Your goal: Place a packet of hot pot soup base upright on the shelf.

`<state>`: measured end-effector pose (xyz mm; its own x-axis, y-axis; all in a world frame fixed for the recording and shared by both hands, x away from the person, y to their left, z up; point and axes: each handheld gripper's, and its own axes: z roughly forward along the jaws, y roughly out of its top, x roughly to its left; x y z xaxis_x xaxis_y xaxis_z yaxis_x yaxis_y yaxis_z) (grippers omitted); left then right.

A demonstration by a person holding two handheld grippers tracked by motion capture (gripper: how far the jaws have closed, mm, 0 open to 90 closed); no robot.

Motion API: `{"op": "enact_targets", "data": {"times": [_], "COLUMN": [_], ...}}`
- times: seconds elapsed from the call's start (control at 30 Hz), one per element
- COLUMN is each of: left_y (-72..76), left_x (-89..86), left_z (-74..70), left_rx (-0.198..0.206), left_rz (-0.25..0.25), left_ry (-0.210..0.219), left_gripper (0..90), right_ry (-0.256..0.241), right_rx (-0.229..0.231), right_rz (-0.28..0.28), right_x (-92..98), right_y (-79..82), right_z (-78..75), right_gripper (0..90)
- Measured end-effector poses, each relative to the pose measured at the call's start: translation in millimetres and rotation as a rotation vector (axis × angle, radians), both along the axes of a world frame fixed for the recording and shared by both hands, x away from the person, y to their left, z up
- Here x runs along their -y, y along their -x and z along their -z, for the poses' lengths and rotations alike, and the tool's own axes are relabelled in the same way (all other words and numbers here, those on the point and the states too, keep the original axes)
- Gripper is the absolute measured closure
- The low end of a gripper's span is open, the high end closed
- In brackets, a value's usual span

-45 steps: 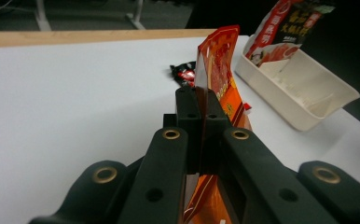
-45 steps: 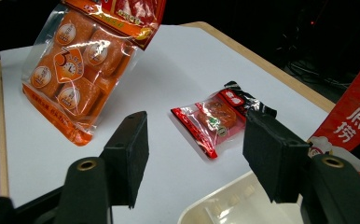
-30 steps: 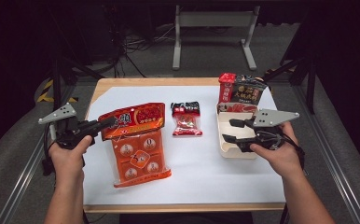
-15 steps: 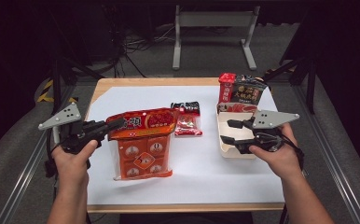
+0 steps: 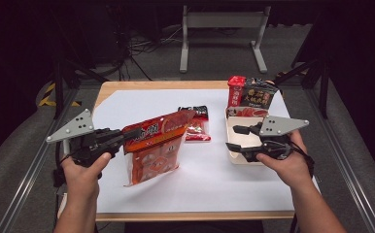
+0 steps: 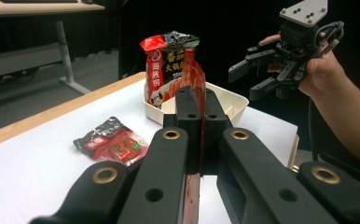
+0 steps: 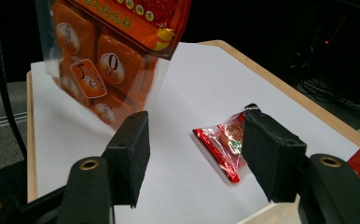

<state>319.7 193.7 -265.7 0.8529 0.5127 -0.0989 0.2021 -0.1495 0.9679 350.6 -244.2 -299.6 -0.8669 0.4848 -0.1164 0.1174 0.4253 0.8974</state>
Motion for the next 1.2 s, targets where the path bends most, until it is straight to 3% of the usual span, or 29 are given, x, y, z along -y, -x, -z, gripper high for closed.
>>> {"op": "enact_targets", "data": {"times": [0.37, 0.6, 0.87, 1.2], "left_y": [2.4, 1.9, 3.2, 8.4], "left_x": [12.1, 22.2, 30.5, 41.9], "left_z": [-6.2, -9.4, -12.0, -15.0], "left_rx": [0.034, 0.041, 0.057, 0.071], "left_rz": [0.035, 0.062, 0.097, 0.128], "left_ry": [-0.003, 0.02, 0.034, 0.045], "left_gripper": [90.0, 90.0, 90.0, 90.0], "right_ry": [-0.009, -0.026, -0.034, -0.058], "right_rx": [0.0, -0.011, -0.021, -0.007], "right_rz": [-0.05, -0.096, -0.146, -0.22], "right_x": [-19.1, -39.1, -57.2, -72.4], "right_y": [-2.5, -7.5, -17.8, -18.8], "right_z": [2.4, 10.0, 18.8, 27.5], "right_gripper": [34.9, 28.8, 25.1, 23.9]}}
